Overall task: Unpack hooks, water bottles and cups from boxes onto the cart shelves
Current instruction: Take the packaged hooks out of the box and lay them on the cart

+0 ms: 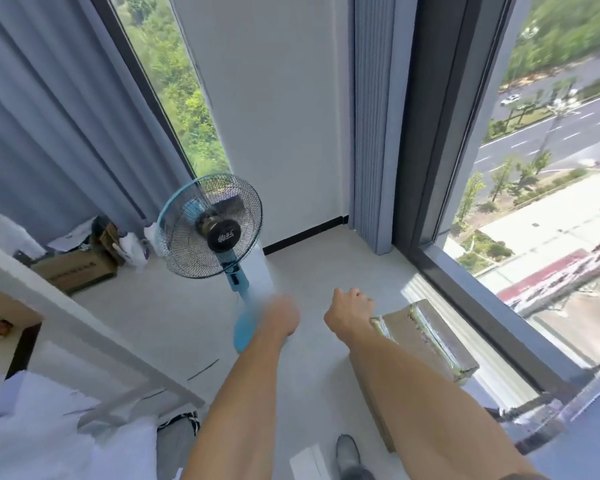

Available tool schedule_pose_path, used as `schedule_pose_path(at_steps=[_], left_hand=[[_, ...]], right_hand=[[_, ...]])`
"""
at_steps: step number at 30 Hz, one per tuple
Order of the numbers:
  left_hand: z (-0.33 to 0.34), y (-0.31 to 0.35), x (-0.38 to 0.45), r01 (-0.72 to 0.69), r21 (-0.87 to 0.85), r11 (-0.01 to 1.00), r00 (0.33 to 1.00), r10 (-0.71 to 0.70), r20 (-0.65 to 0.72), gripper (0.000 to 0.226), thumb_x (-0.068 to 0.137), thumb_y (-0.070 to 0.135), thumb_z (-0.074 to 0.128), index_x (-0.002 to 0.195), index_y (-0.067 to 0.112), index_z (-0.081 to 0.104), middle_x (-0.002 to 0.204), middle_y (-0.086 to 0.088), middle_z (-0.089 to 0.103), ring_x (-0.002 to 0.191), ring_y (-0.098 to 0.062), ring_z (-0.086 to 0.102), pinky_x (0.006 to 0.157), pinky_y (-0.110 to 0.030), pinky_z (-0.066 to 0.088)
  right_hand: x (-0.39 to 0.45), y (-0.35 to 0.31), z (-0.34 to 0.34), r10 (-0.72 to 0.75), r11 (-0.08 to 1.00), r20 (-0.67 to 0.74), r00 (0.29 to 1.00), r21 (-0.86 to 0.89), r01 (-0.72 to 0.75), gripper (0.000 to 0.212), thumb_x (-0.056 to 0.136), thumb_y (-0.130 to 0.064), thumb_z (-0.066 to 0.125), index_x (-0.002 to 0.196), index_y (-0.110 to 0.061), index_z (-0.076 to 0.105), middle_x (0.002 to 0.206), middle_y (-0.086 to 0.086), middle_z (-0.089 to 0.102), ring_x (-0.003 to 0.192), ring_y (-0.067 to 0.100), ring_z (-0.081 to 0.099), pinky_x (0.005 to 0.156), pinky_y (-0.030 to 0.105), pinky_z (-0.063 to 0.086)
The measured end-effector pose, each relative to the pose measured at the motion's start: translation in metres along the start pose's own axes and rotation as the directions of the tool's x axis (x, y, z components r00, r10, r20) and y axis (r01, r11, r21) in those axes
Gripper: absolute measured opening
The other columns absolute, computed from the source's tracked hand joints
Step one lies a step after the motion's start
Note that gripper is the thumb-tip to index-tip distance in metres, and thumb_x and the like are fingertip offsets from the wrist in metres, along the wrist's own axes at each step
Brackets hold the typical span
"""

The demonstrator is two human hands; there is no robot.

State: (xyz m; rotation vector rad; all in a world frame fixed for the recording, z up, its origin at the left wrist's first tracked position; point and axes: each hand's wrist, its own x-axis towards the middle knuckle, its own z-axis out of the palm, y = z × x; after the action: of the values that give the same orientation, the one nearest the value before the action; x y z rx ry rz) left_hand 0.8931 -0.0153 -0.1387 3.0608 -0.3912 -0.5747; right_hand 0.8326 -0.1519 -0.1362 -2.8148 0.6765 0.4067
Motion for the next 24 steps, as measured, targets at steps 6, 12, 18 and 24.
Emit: schedule_pose_path(at_steps=[6,12,18,24], left_hand=[[-0.023,0.019,0.117,-0.028,0.011,1.0,0.999,0.027,0.037,0.04,0.1,0.027,0.036,0.137,0.012,0.042,0.135,-0.016,0.047,0.124,-0.033,0.049,0.102,-0.043,0.039],[-0.051,0.062,0.214,-0.146,0.001,0.989,0.989,0.146,0.034,0.036,0.098,0.023,0.037,0.131,0.011,0.047,0.131,-0.016,0.053,0.119,-0.032,0.052,0.099,-0.041,0.043],[-0.05,0.123,0.29,-0.305,0.057,0.951,0.95,0.3,0.086,0.045,0.099,0.026,0.036,0.141,0.011,0.039,0.139,-0.017,0.046,0.125,-0.033,0.049,0.101,-0.04,0.04],[-0.019,0.175,0.337,-0.517,0.156,0.841,0.848,0.48,0.223,0.051,0.099,0.025,0.034,0.148,0.016,0.033,0.147,-0.015,0.039,0.131,-0.032,0.043,0.106,-0.041,0.035]], right_hand=[[0.11,-0.008,-0.015,0.095,0.989,0.019,0.995,0.111,-0.097,0.034,0.089,-0.017,0.047,0.123,-0.015,0.052,0.128,0.015,0.049,0.117,0.032,0.047,0.099,0.041,0.038],[0.192,0.016,-0.042,0.255,0.934,0.023,0.967,0.255,-0.252,0.033,0.089,-0.017,0.048,0.122,-0.014,0.05,0.125,0.014,0.05,0.117,0.032,0.047,0.097,0.041,0.037],[0.25,0.046,-0.046,0.411,0.866,0.022,0.911,0.304,-0.398,0.032,0.09,-0.021,0.051,0.121,-0.014,0.05,0.125,0.015,0.05,0.116,0.033,0.049,0.092,0.043,0.038],[0.279,0.079,-0.01,0.605,0.688,0.11,0.788,0.427,-0.587,0.032,0.089,-0.018,0.052,0.121,-0.015,0.049,0.128,0.015,0.048,0.119,0.033,0.045,0.096,0.043,0.036]])
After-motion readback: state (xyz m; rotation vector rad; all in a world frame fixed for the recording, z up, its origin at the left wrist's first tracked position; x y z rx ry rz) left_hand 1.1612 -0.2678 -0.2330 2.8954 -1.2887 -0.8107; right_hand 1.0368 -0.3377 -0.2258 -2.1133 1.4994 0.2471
